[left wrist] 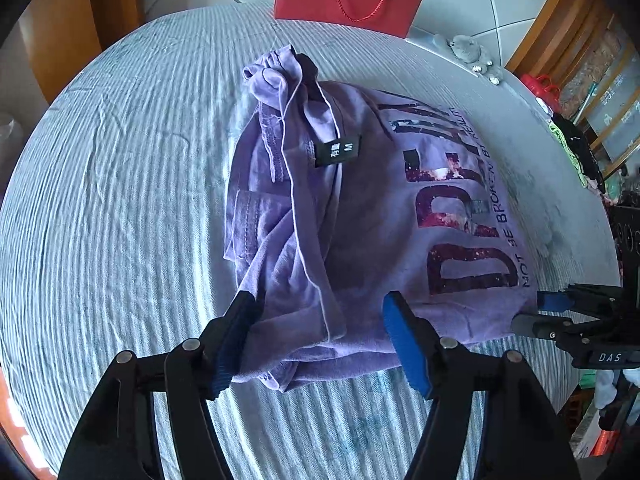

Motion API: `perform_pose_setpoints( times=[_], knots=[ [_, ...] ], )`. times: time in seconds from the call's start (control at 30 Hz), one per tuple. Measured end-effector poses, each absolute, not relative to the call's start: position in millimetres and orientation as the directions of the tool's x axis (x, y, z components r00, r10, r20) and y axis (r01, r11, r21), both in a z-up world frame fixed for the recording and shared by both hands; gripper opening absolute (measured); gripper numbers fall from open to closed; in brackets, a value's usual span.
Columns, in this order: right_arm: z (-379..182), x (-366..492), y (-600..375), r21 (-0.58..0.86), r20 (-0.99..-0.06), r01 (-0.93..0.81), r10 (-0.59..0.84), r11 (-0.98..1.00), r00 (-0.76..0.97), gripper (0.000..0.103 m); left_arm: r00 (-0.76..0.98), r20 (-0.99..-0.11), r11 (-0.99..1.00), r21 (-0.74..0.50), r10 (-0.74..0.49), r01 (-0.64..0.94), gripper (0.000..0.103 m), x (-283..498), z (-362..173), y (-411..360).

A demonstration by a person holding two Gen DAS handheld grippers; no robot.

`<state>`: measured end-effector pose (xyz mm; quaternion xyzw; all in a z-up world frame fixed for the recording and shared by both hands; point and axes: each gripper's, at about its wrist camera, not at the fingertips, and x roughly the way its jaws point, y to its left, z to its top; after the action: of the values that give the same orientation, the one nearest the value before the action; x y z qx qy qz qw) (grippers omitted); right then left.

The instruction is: Fold clothes

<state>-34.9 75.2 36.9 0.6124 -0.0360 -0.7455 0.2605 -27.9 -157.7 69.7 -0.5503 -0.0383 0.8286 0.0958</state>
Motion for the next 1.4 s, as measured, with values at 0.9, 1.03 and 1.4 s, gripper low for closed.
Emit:
perform_pose_setpoints(
  times=[0.9, 1.03, 1.4],
  knots=[
    [95, -161, 111, 0.363, -0.852, 0.26, -0.431, -0.895, -0.296, 0.01, -0.429, -0.885, -0.983, -0.17, 0.182, -0.066, 0.054, -178, 66, -179],
    [86, -186, 103, 0.345, -0.866, 0.249, -0.409, -0.905, -0.287, 0.054, -0.416, -0.897, -0.989, -0.137, 0.15, -0.061, 0.051, -194, 48, -178],
    [44, -229, 81, 0.315, -0.9, 0.185, -0.355, -0.931, -0.253, 0.005, -0.411, -0.904, -0.985, -0.161, 0.12, 0.068, 0.006, -218, 22, -217]
  ],
)
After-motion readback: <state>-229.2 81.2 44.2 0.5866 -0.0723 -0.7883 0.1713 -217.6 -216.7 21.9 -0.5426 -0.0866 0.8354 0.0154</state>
